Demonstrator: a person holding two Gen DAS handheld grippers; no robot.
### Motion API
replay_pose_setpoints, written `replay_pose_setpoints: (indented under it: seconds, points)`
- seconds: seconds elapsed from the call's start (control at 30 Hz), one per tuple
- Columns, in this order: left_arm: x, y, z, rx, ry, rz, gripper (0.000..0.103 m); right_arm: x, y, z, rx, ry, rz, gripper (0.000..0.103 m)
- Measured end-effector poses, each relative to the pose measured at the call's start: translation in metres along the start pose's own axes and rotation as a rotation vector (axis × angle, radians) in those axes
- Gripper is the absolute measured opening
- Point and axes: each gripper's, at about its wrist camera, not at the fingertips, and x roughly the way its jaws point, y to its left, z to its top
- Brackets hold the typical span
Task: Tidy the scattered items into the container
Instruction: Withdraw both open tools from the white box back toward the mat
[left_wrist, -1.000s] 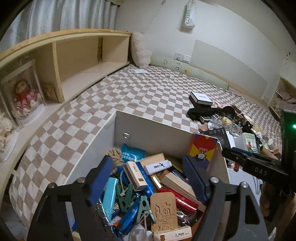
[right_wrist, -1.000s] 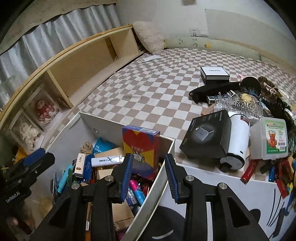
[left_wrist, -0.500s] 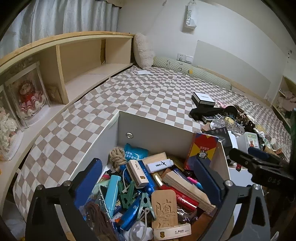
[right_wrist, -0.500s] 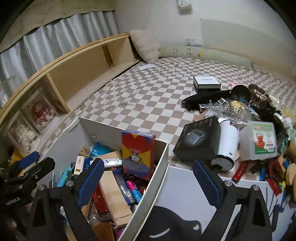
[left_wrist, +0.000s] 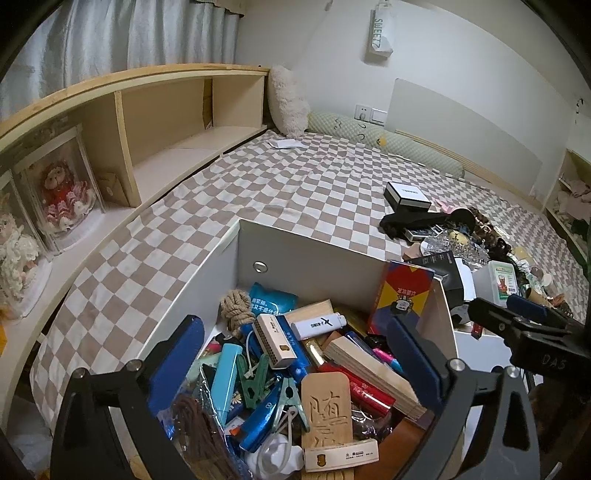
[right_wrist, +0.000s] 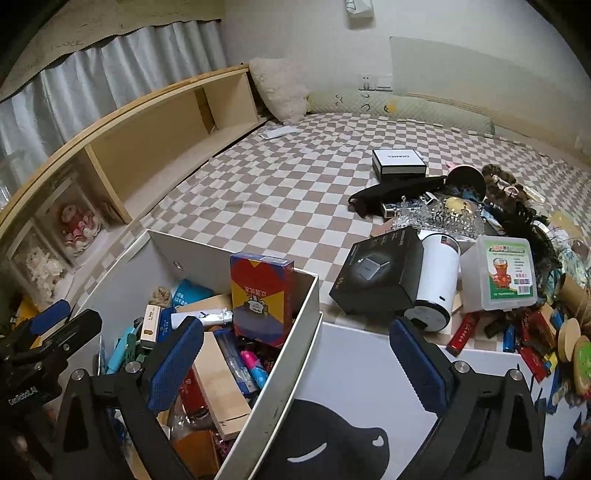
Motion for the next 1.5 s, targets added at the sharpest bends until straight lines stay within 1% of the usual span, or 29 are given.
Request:
replay_pose_setpoints:
  seconds: [0.27, 0.57, 0.83, 0.97, 1.07, 1.23, 1.4, 1.5]
  points:
    - [-0.003, -0.009, 0.0, 0.016, -0.006, -0.003, 0.1, -0.01, -0.006, 0.0, -0.012, -0.014, -0.013, 0.102]
    - [-0.005, -0.035, 0.001, 0.049, -0.004, -0.017, 0.1, -0.022, -0.028, -0.004, 0.021, -0.023, -0.035, 0.102]
    - [-0.01, -0.061, 0.0, 0.081, -0.017, -0.016, 0.1, -0.043, -0.061, -0.008, 0.053, -0.04, -0.07, 0.102]
    - [-0.017, -0.078, -0.002, 0.101, -0.045, -0.054, 0.1, -0.058, -0.079, -0.012, 0.069, -0.055, -0.09, 0.102]
    - [-0.021, -0.094, -0.004, 0.141, -0.052, -0.069, 0.1, -0.068, -0.093, -0.015, 0.079, -0.063, -0.109, 0.102]
    - [-0.025, -0.118, -0.005, 0.156, -0.06, -0.057, 0.1, -0.088, -0.121, -0.021, 0.092, -0.075, -0.143, 0.102]
    - [-0.029, -0.136, -0.007, 0.151, -0.074, -0.099, 0.1, -0.11, -0.144, -0.028, 0.092, -0.094, -0.181, 0.102]
    - [-0.032, -0.147, -0.008, 0.151, -0.1, -0.12, 0.1, -0.121, -0.16, -0.032, 0.108, -0.098, -0.196, 0.102]
